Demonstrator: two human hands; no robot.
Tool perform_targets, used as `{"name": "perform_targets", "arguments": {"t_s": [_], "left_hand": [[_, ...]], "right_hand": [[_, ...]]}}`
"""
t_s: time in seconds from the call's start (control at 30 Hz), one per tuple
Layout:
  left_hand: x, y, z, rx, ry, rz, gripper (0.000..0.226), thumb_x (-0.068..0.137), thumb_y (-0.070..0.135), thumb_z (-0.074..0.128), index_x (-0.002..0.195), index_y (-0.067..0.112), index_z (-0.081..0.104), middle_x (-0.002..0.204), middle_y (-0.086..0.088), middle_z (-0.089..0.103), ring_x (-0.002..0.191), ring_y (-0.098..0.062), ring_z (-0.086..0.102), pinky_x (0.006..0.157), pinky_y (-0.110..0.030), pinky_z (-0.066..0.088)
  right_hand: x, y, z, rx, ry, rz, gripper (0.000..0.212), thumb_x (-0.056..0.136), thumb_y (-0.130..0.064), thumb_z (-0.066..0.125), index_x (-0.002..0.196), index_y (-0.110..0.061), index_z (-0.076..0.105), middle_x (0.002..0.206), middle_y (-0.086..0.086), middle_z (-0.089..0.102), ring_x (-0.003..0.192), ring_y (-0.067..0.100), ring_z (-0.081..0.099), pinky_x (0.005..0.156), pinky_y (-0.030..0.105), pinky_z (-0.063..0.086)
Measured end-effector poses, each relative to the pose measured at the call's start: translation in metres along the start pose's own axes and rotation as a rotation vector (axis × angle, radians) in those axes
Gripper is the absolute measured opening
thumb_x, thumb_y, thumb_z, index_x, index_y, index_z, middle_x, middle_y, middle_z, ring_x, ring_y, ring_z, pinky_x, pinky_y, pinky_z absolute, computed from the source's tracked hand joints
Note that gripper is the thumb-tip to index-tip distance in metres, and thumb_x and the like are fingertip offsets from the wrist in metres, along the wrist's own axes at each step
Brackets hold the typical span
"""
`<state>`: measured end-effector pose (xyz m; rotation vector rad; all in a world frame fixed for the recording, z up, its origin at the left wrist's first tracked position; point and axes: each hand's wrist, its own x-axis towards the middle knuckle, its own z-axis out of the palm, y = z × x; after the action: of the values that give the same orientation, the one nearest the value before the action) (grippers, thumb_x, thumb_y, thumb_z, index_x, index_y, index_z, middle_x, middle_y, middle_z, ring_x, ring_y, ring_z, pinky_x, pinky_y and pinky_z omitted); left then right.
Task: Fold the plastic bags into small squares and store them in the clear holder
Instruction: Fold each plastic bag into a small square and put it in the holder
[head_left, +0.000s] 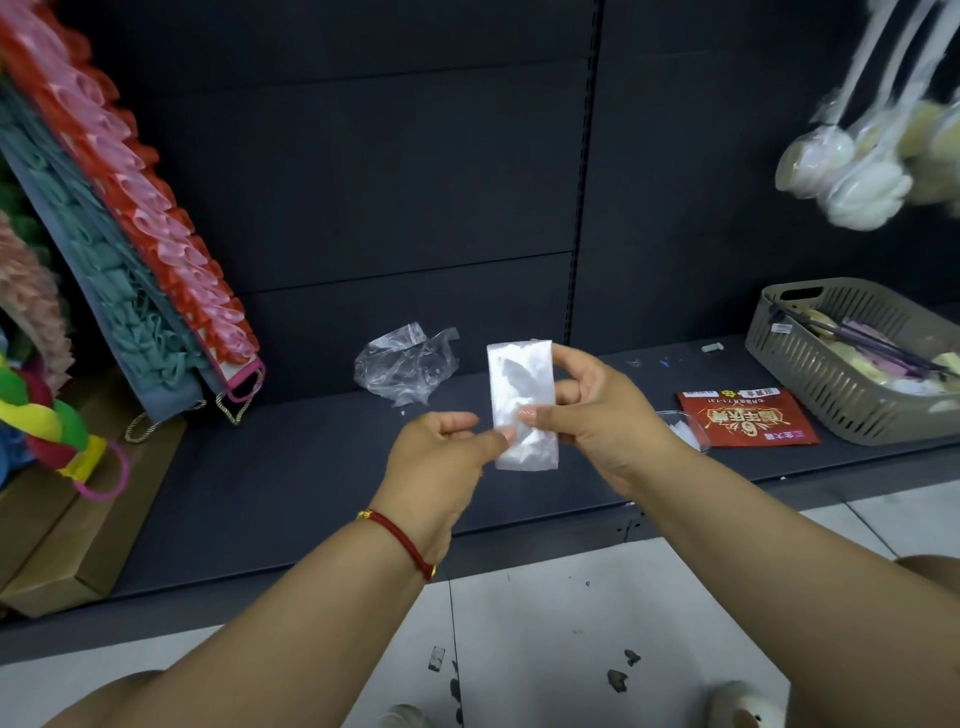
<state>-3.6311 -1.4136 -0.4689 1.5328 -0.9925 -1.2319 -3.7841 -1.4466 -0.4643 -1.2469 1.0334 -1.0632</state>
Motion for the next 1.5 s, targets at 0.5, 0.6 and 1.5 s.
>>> {"name": "perform_targets", "arguments": {"t_s": [0.5, 0.6, 1.5], "left_hand": [[0.004, 0.011, -0.006, -0.148, -0.016, 0.031, 0.009, 0.085, 0.018, 0.074, 0.08, 0.011, 0.071, 0.042, 0.004, 0.043, 0.035, -0.007, 0.035, 0.035, -0.017, 0.028], [0.001, 0.013, -0.006, -0.12, 0.0, 0.135, 0.009, 0.086, 0.019, 0.072, 0.081, 0.013, 0.072, 0.041, 0.005, 0.044, 0.035, -0.008, 0.038, 0.041, -0.019, 0.031], [-0.01, 0.01, 0.007, 0.05, 0.043, 0.604, 0.018, 0.086, 0.013, 0.073, 0.075, 0.026, 0.079, 0.081, -0.004, 0.075, 0.08, -0.027, 0.069, 0.08, -0.046, 0.055]], "right_hand": [[-0.001, -0.001, 0.0, -0.505, 0.138, -0.074, 0.045, 0.078, -0.033, 0.079, 0.118, -0.028, 0.06, 0.062, -0.009, 0.056, 0.052, 0.0, 0.052, 0.057, 0.019, 0.045], [-0.004, -0.005, 0.001, -0.303, 0.075, -0.003, 0.021, 0.084, -0.033, 0.073, 0.102, -0.024, 0.065, 0.052, -0.004, 0.055, 0.046, 0.006, 0.048, 0.046, 0.02, 0.04], [-0.006, -0.005, 0.016, -0.174, 0.191, -0.182, 0.047, 0.098, -0.051, 0.044, 0.094, -0.006, 0.057, 0.07, 0.001, 0.053, 0.052, 0.008, 0.045, 0.051, 0.019, 0.038]]}}
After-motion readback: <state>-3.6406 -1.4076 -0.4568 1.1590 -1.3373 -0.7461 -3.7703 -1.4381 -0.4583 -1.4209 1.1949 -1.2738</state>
